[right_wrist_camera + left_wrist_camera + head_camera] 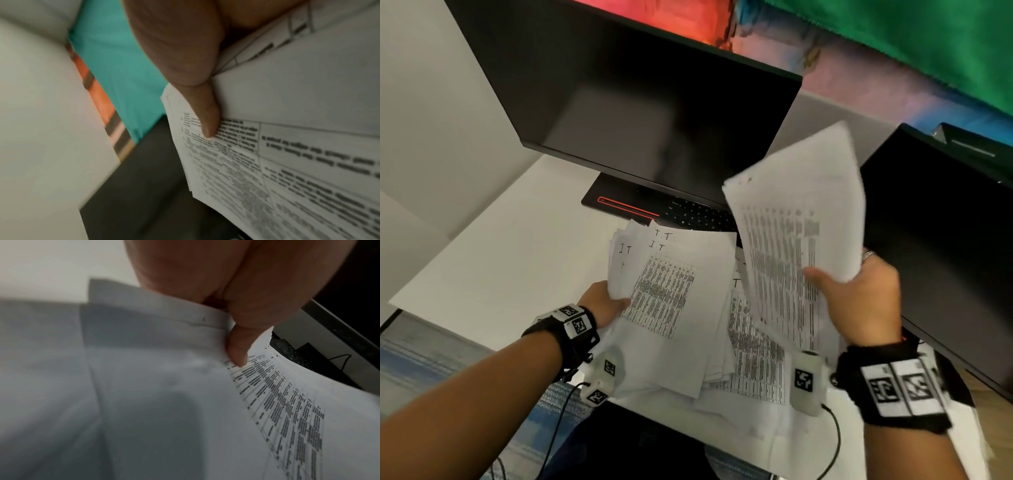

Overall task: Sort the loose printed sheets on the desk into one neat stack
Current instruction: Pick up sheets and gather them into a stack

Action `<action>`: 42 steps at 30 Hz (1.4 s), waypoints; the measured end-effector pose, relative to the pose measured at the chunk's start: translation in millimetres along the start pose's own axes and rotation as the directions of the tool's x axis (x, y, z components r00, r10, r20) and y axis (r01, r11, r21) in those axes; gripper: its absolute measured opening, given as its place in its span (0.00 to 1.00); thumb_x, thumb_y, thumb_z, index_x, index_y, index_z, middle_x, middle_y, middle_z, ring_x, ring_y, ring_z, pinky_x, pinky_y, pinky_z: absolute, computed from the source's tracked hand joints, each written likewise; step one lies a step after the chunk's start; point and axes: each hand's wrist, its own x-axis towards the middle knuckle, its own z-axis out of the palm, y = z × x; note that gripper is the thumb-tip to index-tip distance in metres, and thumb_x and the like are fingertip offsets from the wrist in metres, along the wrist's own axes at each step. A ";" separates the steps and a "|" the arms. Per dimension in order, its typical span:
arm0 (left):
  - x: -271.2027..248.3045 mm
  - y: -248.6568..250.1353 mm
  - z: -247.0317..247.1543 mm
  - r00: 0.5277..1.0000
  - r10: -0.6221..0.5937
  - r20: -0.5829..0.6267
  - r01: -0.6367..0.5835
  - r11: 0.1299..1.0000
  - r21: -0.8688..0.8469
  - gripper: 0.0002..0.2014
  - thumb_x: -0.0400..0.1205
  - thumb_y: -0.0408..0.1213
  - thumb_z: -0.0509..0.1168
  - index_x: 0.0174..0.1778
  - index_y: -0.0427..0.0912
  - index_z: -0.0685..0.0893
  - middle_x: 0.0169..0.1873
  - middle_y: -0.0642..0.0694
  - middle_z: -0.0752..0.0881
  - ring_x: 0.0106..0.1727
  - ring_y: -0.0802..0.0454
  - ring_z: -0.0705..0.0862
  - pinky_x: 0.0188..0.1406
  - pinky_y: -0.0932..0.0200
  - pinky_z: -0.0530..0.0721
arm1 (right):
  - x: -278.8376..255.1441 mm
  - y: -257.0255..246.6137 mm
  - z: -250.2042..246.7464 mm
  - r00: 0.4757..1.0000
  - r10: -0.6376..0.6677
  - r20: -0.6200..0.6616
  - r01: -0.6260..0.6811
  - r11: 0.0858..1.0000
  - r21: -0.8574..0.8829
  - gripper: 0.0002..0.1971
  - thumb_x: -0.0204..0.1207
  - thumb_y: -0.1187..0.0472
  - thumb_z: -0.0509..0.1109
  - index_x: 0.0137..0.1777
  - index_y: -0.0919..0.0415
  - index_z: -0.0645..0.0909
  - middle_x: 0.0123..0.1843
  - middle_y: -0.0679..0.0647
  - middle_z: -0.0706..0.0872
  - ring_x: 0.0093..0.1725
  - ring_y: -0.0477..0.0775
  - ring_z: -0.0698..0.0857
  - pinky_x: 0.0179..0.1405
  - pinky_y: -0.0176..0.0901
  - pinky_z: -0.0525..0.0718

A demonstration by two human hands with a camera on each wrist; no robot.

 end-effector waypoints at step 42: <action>5.5 12.4 6.9 0.999 0.030 0.027 -0.027 0.996 -0.087 0.13 0.87 0.37 0.63 0.65 0.35 0.82 0.49 0.41 0.87 0.45 0.45 0.85 0.32 0.63 0.76 | 1.5 164.4 87.0 0.785 0.617 -0.049 -0.554 0.666 -0.499 0.49 0.68 0.40 0.79 0.81 0.64 0.63 0.78 0.63 0.68 0.76 0.69 0.67 0.72 0.64 0.72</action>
